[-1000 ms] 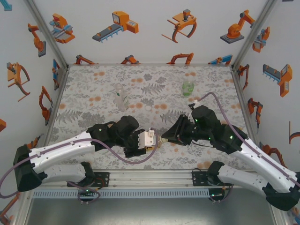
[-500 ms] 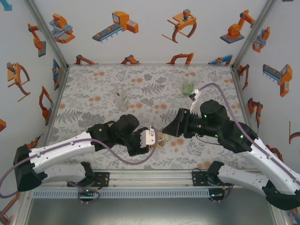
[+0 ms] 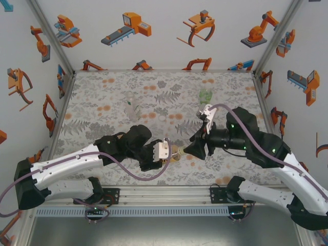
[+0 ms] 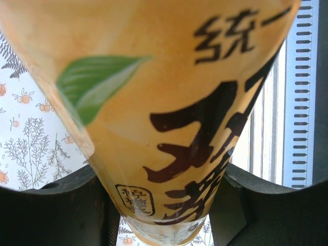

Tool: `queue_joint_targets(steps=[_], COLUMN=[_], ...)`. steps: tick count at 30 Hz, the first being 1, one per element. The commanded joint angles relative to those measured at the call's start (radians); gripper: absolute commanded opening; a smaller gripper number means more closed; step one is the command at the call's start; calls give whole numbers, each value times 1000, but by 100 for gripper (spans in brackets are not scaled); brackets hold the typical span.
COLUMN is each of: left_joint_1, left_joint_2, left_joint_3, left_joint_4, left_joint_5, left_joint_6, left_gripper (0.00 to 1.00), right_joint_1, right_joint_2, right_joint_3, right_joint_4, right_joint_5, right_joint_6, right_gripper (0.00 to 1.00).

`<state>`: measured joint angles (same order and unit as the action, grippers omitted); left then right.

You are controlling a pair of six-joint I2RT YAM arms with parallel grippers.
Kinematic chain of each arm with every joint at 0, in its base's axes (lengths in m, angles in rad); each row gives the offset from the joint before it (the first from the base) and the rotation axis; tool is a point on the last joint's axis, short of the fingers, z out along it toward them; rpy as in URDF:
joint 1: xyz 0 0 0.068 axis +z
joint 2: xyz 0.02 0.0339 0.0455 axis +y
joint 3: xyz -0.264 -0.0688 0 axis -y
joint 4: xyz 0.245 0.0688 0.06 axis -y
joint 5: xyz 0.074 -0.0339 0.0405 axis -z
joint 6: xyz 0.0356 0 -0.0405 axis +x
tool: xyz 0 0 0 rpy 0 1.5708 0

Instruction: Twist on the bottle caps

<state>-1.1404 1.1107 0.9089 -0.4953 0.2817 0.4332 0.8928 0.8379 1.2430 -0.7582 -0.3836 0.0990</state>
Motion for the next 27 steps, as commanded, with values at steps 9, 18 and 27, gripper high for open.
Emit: queue_joint_targets(steps=[9, 18, 27], left_joint_1=[-6, -6, -6], left_joint_2=[-16, -16, -18], left_joint_3=[24, 22, 22], left_joint_4=[1, 3, 5], left_joint_5=[23, 22, 20], left_joint_6=[7, 4, 1], left_gripper=[0, 0, 0], right_joint_1=[4, 5, 5], right_joint_2=[-20, -32, -38], right_joint_3=[-86, -128, -138], right_joint_4=[93, 110, 116], right_joint_5=[-269, -201, -142], right_joint_6=[-456, -459, -456], right_gripper=[53, 49, 49])
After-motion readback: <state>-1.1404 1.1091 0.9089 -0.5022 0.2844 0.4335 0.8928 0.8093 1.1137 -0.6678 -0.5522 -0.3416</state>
